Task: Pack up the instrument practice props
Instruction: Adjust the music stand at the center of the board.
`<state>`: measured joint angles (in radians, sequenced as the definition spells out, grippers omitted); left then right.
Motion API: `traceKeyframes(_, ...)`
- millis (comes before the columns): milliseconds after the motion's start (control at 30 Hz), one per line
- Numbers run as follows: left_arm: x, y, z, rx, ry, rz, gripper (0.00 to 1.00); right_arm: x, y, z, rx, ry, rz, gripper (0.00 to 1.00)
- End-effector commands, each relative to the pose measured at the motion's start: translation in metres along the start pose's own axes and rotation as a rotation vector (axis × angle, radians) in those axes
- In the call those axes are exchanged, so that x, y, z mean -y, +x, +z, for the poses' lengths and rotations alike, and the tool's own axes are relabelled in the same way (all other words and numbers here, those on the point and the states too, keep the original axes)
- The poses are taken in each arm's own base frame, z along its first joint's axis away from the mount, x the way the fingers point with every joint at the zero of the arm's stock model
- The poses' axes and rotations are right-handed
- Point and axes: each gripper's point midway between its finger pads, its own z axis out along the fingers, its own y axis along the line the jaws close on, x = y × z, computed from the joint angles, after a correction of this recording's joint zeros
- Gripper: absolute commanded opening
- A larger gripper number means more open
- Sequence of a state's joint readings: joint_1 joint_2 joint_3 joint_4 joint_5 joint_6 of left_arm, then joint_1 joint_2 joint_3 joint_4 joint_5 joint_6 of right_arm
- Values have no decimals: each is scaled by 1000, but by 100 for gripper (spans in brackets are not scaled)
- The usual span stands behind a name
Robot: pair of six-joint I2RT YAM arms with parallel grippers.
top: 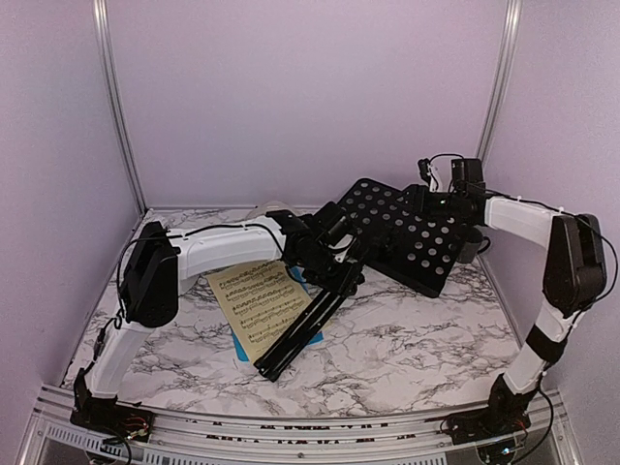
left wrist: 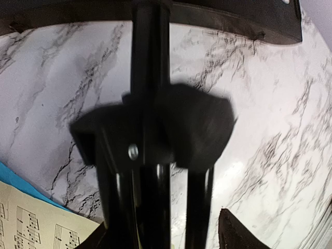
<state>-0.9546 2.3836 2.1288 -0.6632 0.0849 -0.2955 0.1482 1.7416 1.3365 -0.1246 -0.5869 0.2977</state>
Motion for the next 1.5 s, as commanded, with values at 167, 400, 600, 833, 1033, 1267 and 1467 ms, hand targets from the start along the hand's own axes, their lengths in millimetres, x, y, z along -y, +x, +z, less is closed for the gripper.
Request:
traceKeyframes(167,11,-47,-52,180,23,15,78,-10,-13,-11,52,15,-52,75)
traceKeyframes(400,5,-53,-88,258,-27,20,95,-23,-22,-35,112,32,-105,84)
traceKeyframes(600,-11,-50,-141,372,-100,8,99,-39,-23,-70,208,51,-160,100)
traceKeyframes(833,-42,-32,-198,506,-190,-19,99,-47,-12,-118,350,134,-250,100)
traceKeyframes(1033,-98,-5,-250,666,-335,-89,99,-30,13,-146,427,252,-275,100)
traceKeyframes(1267,-185,55,-333,872,-630,-166,100,4,48,-167,508,423,-299,95)
traceKeyframes(1467,-248,122,-370,1029,-824,-236,99,14,59,-199,637,545,-364,92)
